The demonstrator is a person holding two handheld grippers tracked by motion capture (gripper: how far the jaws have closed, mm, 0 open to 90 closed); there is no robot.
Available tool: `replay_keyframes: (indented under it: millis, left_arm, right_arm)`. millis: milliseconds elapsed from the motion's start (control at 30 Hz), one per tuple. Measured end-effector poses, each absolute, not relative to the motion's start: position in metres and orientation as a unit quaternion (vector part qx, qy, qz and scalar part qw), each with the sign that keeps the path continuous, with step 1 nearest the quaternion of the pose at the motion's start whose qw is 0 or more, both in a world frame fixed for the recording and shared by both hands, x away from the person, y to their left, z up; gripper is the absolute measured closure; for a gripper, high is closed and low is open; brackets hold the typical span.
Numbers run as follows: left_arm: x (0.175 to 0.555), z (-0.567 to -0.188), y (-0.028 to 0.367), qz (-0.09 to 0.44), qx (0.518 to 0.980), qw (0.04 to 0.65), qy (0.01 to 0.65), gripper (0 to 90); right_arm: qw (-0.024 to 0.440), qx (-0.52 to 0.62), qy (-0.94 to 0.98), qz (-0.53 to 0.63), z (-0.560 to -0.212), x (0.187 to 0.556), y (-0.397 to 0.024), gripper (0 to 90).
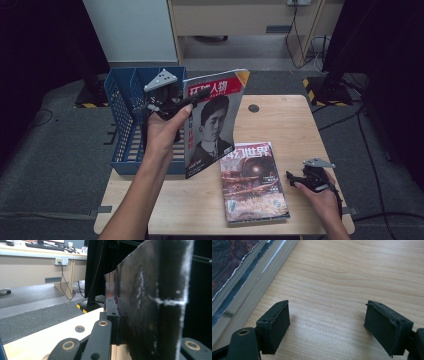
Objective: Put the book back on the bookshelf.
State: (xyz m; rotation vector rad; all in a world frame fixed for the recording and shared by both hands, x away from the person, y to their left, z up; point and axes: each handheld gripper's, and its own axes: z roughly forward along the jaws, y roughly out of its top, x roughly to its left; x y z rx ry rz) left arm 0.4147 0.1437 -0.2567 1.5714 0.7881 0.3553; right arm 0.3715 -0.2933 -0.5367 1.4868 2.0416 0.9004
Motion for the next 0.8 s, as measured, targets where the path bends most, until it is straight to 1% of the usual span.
replay_keyframes:
  millis: [233,800]
  left_arm:
    - [0.413,-0.251,0.152,0.158,0.677,0.629,0.348,86.2]
    - [0.406,-0.242,0.182,0.179,0.668,0.628,0.357,86.2]
  right_arm:
    - [0.229,0.536,0.744,0.327,-0.538,0.371,-0.293,16.6]
    - [0.229,0.538,0.742,0.328,-0.538,0.371,-0.292,16.0]
